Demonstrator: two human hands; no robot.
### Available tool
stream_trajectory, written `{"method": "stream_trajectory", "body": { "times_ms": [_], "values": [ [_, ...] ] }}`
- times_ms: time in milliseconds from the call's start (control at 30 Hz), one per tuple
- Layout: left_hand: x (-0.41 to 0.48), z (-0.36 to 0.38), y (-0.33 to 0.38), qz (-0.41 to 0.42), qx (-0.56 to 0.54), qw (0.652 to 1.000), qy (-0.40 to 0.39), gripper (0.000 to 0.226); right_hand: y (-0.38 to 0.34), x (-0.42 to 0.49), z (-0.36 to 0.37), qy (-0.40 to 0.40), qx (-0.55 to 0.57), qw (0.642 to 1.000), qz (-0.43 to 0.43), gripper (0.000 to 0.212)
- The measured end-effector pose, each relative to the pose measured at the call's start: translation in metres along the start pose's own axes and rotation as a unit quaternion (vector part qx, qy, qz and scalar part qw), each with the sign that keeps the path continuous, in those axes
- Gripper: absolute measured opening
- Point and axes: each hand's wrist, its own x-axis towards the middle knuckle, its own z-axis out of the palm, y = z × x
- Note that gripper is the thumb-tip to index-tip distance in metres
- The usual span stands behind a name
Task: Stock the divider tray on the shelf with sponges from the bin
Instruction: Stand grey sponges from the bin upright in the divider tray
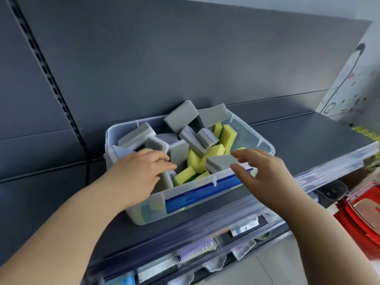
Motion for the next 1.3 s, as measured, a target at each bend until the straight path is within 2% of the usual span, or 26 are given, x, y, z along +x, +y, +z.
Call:
{"method": "stream_trajectory", "body": {
  "times_ms": [100, 233, 300, 433, 533, 600, 700, 767, 800, 867, 900, 967, 1033, 1133, 1233, 1300],
  "values": [
    [0.015, 0.0, -0.015, -0.001, 0.0, 0.985, -0.173, 0.051, 0.013, 0.036, 0.007, -0.049, 0.027, 0.998, 0.002, 0.029],
    [0.027, -0.001, -0.02, -0.012, -0.002, 0.955, -0.295, 0.064, 0.028, 0.086, 0.022, -0.159, 0.016, 0.987, -0.02, 0.027],
    [0.032, -0.001, -0.018, -0.029, -0.01, 0.95, -0.31, 0.067, 0.036, 0.106, 0.03, -0.251, -0.011, 0.967, -0.042, 0.03],
    [0.045, -0.004, -0.012, -0.109, -0.054, 0.946, -0.299, 0.062, 0.047, 0.135, 0.038, -0.423, -0.061, 0.899, -0.097, 0.042],
    [0.057, -0.01, -0.006, -0.176, -0.069, 0.949, -0.252, 0.066, 0.053, 0.156, 0.036, -0.505, -0.081, 0.848, -0.138, 0.055],
    [0.066, -0.015, -0.004, -0.213, -0.08, 0.956, -0.187, 0.066, 0.057, 0.166, 0.036, -0.545, -0.072, 0.819, -0.165, 0.063],
    [0.081, -0.022, 0.005, -0.257, -0.13, 0.957, -0.044, 0.059, 0.062, 0.173, 0.038, -0.575, -0.057, 0.791, -0.2, 0.07],
    [0.089, -0.024, 0.011, -0.278, -0.195, 0.937, 0.082, 0.053, 0.067, 0.174, 0.04, -0.579, -0.054, 0.782, -0.224, 0.07],
    [0.093, -0.025, 0.013, -0.292, -0.239, 0.916, 0.136, 0.05, 0.069, 0.174, 0.041, -0.578, -0.048, 0.781, -0.233, 0.07],
    [0.099, -0.02, 0.014, -0.32, -0.325, 0.869, 0.195, 0.044, 0.073, 0.175, 0.041, -0.573, -0.046, 0.778, -0.253, 0.07],
    [0.102, -0.015, 0.013, -0.334, -0.35, 0.851, 0.204, 0.042, 0.075, 0.176, 0.041, -0.568, -0.054, 0.777, -0.265, 0.07],
    [0.106, -0.002, 0.01, -0.366, -0.352, 0.839, 0.193, 0.042, 0.078, 0.176, 0.038, -0.55, -0.058, 0.788, -0.271, 0.065],
    [0.11, 0.009, 0.008, -0.4, -0.336, 0.835, 0.172, 0.047, 0.081, 0.178, 0.035, -0.51, -0.022, 0.823, -0.247, 0.055],
    [0.112, 0.02, 0.007, -0.43, -0.29, 0.84, 0.162, 0.055, 0.089, 0.189, 0.032, -0.399, 0.138, 0.892, -0.162, 0.038],
    [0.112, 0.025, 0.007, -0.444, -0.257, 0.845, 0.152, 0.064, 0.095, 0.202, 0.027, -0.284, 0.302, 0.908, -0.059, 0.036],
    [0.111, 0.027, 0.007, -0.445, -0.249, 0.85, 0.132, 0.073, 0.098, 0.209, 0.026, -0.227, 0.331, 0.915, -0.029, 0.036]
  ]
}}
